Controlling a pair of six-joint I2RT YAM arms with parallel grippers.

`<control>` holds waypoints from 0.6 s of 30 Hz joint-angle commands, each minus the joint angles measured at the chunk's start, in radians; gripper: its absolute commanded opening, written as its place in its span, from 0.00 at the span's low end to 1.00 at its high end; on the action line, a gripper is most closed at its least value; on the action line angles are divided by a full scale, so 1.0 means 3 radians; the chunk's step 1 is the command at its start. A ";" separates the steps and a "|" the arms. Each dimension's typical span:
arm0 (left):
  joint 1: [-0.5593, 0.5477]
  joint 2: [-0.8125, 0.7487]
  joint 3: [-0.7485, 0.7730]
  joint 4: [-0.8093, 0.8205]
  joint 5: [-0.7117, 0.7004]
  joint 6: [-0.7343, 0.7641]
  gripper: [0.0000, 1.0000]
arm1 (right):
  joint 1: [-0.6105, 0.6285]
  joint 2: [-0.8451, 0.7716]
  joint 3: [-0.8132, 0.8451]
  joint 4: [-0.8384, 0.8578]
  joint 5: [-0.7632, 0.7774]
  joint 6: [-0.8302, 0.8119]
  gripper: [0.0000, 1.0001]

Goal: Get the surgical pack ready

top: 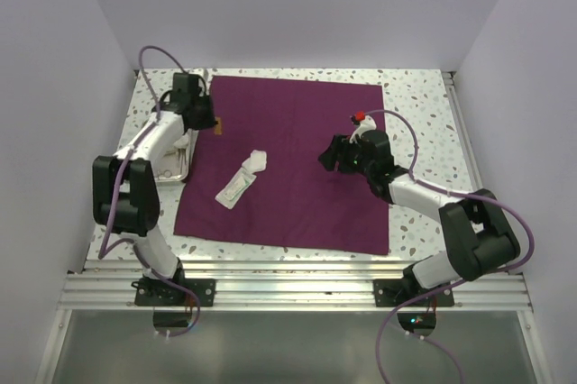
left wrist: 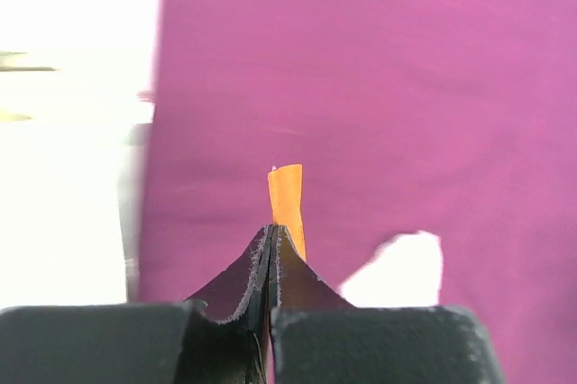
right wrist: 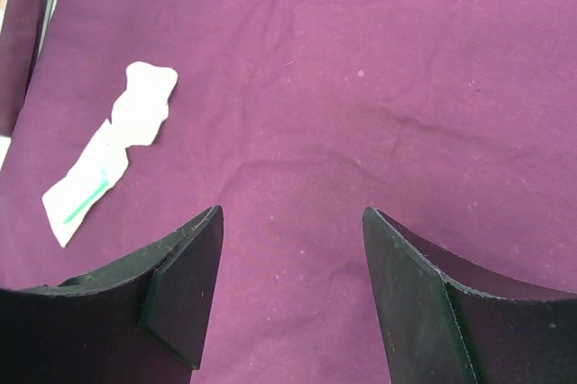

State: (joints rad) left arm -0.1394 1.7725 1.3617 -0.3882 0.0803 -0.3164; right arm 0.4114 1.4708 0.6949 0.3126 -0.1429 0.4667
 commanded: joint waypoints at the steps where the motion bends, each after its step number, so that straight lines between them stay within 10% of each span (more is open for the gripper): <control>1: 0.0198 -0.0227 -0.0029 -0.0163 -0.0476 0.0180 0.00 | 0.0014 0.0021 0.0026 0.0078 -0.0010 -0.0042 0.66; 18: 0.0552 -0.0003 -0.0239 0.0035 -0.1520 0.0375 0.00 | 0.0019 0.0052 0.0026 0.0083 -0.0010 -0.0042 0.66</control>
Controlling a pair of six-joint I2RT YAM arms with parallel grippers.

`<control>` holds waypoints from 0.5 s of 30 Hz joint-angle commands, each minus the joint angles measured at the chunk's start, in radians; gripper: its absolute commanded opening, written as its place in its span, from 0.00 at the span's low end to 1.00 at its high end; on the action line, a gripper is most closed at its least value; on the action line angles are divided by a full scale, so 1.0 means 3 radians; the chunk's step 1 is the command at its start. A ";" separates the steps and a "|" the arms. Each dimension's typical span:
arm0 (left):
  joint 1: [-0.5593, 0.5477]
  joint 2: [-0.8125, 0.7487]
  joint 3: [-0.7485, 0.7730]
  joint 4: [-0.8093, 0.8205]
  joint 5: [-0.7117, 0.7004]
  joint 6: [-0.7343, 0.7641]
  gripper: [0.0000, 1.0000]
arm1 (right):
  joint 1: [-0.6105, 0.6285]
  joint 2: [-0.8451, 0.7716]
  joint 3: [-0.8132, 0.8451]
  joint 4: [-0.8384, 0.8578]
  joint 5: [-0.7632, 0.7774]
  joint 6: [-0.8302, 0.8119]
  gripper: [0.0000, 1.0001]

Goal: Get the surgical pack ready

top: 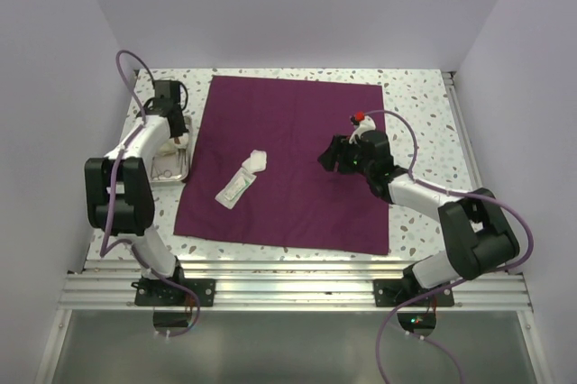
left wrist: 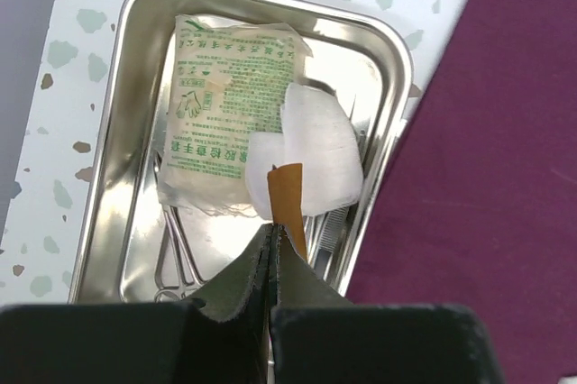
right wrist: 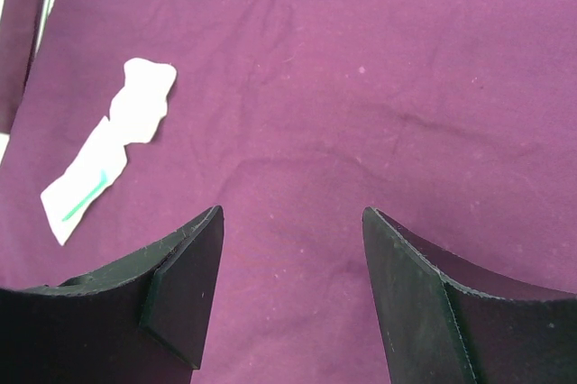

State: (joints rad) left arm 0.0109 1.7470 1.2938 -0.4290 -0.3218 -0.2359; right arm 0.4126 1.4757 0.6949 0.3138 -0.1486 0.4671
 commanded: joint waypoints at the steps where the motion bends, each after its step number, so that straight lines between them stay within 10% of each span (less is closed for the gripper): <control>1: 0.0056 0.0098 -0.0022 0.0202 -0.0190 0.0111 0.00 | 0.0016 0.0036 0.0026 0.0074 0.0010 -0.0038 0.66; 10: 0.0056 0.0338 0.0079 0.0300 -0.0272 0.0163 0.01 | 0.0021 0.0046 0.0031 0.0074 0.0030 -0.0054 0.66; 15: 0.0056 0.0185 0.0014 0.0340 -0.0242 0.0106 0.47 | 0.0021 0.0061 0.0031 0.0079 0.0030 -0.0054 0.66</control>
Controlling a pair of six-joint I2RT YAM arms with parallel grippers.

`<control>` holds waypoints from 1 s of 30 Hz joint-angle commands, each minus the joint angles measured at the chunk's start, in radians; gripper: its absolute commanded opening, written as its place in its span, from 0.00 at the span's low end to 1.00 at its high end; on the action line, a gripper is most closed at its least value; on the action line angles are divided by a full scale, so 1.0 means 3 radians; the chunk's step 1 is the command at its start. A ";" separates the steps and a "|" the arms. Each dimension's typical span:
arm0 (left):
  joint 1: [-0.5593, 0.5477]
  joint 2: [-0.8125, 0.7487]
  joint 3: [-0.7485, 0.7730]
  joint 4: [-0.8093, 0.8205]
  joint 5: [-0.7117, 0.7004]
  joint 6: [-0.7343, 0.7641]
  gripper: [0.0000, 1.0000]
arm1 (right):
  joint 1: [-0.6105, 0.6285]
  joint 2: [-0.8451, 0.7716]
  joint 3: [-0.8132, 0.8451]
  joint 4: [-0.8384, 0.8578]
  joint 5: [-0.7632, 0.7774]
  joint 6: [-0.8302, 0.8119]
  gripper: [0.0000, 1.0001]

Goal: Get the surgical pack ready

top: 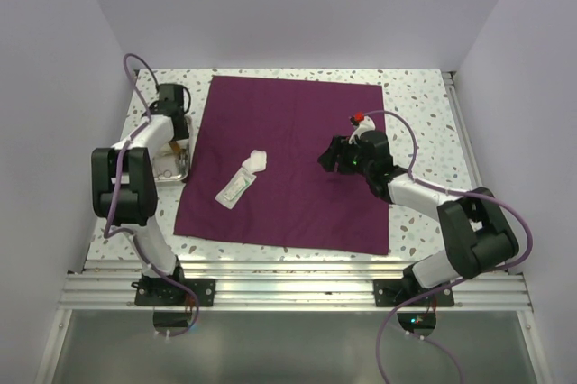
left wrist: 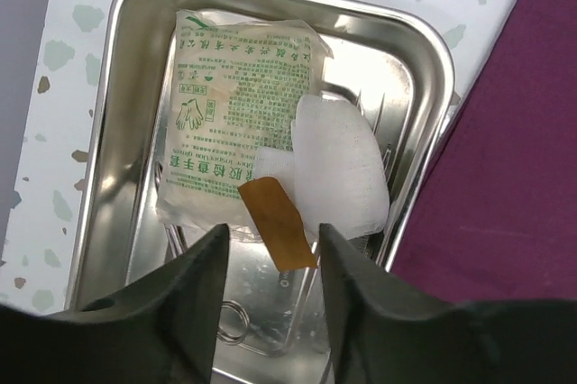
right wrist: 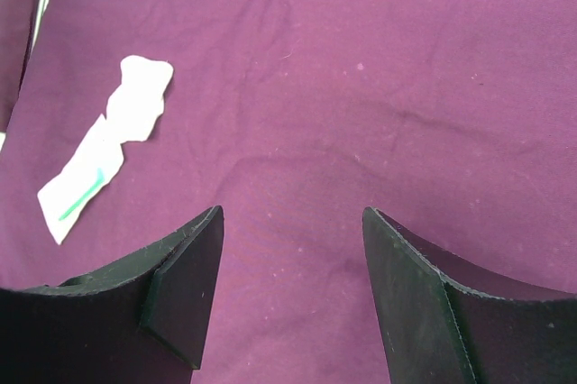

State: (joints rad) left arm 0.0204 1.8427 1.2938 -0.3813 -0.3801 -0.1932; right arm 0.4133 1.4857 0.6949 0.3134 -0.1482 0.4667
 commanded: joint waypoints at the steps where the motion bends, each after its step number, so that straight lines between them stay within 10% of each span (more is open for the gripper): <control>1: 0.0024 -0.0220 -0.0037 0.0197 -0.0032 -0.0051 0.50 | 0.0023 0.0038 0.0036 0.0080 0.0024 -0.0058 0.66; 22: -0.0917 -0.1509 -0.1029 0.0279 0.0725 -0.0460 0.84 | 0.0064 0.0043 0.0061 0.0055 0.0024 -0.0083 0.66; 30: -0.1131 -0.1281 -0.1260 0.0555 0.1246 -0.0404 0.86 | 0.0085 0.0049 0.0072 0.0039 0.0034 -0.0099 0.66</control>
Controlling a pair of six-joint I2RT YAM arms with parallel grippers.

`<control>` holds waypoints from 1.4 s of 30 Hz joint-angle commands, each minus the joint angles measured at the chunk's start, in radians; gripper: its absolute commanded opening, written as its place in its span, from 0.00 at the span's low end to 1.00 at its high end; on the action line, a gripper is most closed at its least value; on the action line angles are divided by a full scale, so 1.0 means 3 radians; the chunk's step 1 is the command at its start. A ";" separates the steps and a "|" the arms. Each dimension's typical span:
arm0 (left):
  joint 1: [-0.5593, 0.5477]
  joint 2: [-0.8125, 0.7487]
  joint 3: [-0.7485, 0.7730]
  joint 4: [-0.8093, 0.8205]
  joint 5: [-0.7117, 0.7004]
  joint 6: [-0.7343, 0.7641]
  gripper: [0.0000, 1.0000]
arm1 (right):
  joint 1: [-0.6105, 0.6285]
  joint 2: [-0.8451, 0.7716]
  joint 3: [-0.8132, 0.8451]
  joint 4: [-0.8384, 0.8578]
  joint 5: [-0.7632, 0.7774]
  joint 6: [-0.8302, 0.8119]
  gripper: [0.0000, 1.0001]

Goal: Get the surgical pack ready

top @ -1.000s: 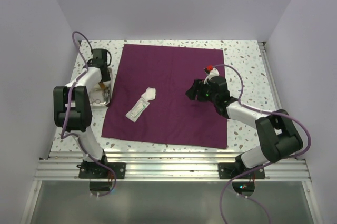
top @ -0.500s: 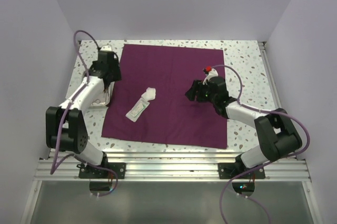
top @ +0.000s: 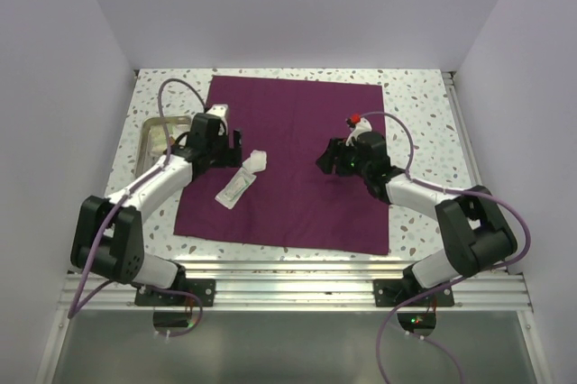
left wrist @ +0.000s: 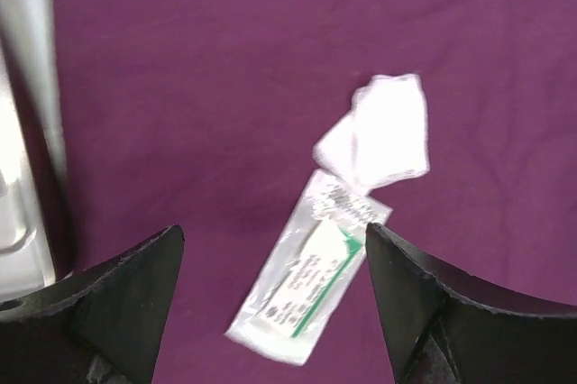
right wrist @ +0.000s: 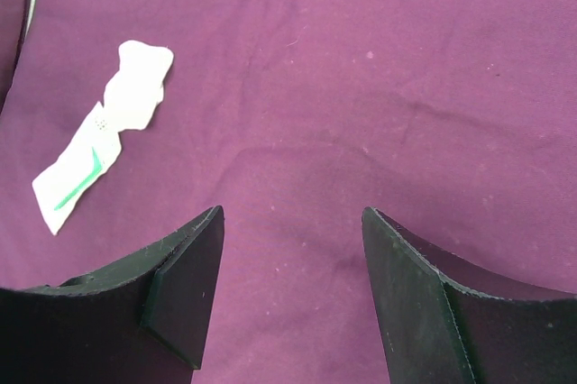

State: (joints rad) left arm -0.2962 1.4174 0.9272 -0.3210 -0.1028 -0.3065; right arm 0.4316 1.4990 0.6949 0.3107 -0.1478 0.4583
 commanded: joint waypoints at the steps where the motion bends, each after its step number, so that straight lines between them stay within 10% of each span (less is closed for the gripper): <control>1: -0.0091 0.0179 -0.0043 0.0486 0.0327 -0.0042 0.86 | 0.0024 0.0009 0.0072 0.0043 0.0038 -0.0071 0.66; 20: -0.0322 0.1452 0.0606 0.0902 0.0609 -0.0113 0.65 | 0.0034 -0.0001 0.0082 0.0018 0.0063 -0.0096 0.66; 28: -0.0332 0.1360 0.0545 0.0799 0.0476 -0.0134 0.35 | 0.0029 0.0009 0.0087 0.0018 0.0063 -0.0096 0.66; 42: -0.0327 0.0962 0.0601 0.0493 0.0123 -0.0093 0.22 | 0.0034 0.0014 0.0082 0.0028 0.0058 -0.0091 0.66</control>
State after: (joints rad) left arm -0.3897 1.7943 1.0782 -0.1513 -0.0078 -0.3405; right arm 0.4351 1.4990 0.6952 0.3058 -0.1471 0.4450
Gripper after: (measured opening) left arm 0.231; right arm 0.662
